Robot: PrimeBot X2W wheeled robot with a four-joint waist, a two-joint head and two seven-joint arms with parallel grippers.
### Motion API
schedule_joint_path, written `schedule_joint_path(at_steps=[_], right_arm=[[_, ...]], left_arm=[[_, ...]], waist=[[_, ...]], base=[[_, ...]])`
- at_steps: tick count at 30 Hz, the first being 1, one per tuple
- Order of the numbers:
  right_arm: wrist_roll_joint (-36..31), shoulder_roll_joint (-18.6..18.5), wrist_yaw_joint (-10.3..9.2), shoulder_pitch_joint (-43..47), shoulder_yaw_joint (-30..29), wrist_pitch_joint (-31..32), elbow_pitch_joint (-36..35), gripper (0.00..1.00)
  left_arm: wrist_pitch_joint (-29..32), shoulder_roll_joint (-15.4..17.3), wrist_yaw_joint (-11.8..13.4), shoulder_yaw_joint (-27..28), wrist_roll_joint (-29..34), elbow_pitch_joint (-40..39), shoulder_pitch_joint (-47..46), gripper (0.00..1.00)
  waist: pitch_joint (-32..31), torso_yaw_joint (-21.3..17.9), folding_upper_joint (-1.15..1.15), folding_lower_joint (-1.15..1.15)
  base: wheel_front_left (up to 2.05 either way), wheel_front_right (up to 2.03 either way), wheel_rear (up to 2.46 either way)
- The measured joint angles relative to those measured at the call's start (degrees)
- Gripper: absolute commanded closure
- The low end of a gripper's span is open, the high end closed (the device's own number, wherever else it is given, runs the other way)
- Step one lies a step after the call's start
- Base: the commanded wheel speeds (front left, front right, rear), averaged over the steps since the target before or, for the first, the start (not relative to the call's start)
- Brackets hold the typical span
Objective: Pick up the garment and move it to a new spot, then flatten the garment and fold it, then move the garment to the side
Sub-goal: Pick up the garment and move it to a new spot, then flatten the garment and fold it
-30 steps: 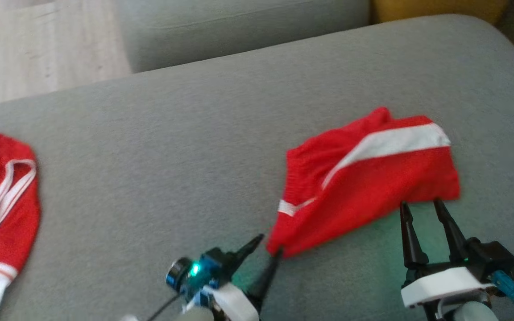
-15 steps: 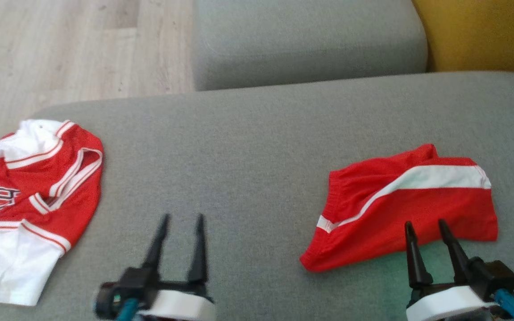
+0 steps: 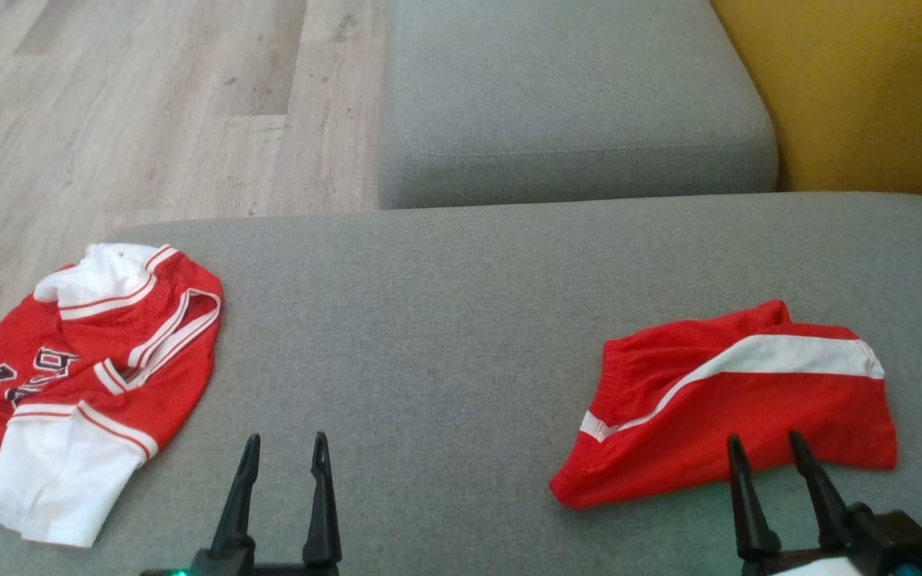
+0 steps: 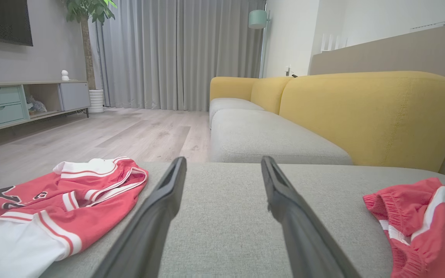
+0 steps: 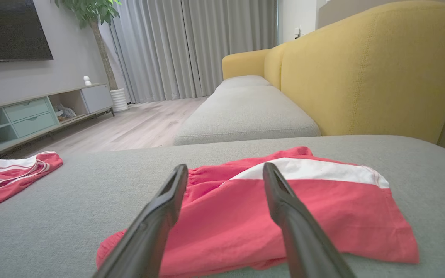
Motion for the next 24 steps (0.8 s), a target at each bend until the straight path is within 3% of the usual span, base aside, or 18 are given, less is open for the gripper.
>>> schedule_joint_path(at_steps=[24], right_arm=[[2.8, 0.0, 0.00, 0.5, 0.8, 0.0, 1.7, 0.00]], left_arm=[[0.0, 0.0, -0.4, -1.4, 2.1, 5.6, 0.9, 0.00]], waist=[[0.4, 0.4, 0.00, 0.01]], base=[[0.00, 0.00, 0.00]])
